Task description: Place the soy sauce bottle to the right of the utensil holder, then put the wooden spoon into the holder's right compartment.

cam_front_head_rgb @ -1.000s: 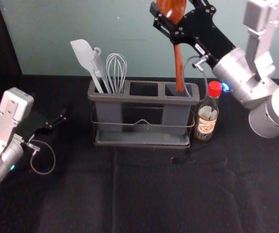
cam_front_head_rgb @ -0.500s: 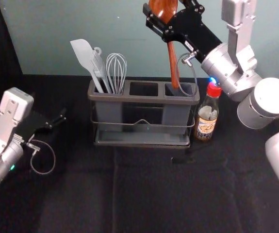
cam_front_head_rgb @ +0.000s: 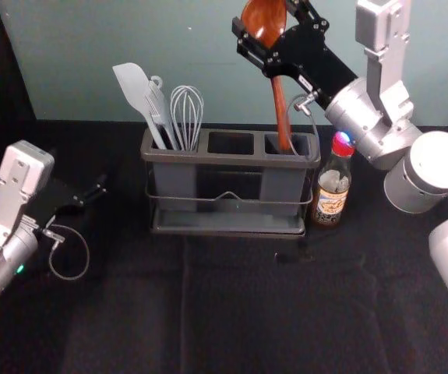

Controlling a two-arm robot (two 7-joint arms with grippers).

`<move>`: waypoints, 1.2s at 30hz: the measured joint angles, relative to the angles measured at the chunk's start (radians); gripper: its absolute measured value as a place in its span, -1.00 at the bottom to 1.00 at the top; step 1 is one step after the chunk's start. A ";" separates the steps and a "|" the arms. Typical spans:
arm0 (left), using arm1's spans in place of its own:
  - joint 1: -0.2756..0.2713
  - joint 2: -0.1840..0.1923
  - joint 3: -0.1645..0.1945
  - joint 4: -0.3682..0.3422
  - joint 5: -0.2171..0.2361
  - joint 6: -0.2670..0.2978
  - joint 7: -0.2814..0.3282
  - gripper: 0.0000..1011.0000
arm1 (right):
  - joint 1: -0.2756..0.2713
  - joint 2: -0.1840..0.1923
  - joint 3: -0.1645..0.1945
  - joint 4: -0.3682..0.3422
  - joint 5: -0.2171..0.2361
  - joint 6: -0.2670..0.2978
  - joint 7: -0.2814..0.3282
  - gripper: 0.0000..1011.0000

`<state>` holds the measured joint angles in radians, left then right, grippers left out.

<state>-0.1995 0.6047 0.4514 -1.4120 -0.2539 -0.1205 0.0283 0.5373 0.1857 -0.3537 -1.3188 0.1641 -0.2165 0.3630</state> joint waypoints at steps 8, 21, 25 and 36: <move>0.000 0.000 0.000 0.000 0.000 0.000 0.000 0.99 | -0.047 0.027 0.006 -0.045 0.023 0.019 0.024 0.65; 0.000 0.000 0.000 0.000 0.000 0.000 0.000 0.99 | -0.115 0.076 0.018 -0.121 0.063 0.048 0.049 0.65; 0.000 0.000 0.000 0.000 0.000 0.000 0.000 0.99 | -0.129 0.093 0.019 -0.143 0.084 0.081 0.062 0.65; 0.000 0.000 0.000 0.000 0.000 0.000 0.000 0.99 | -0.136 0.152 0.007 -0.187 0.144 0.246 0.080 0.65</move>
<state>-0.1995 0.6047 0.4514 -1.4120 -0.2539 -0.1205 0.0283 0.4010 0.3373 -0.3472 -1.5055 0.3082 0.0298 0.4430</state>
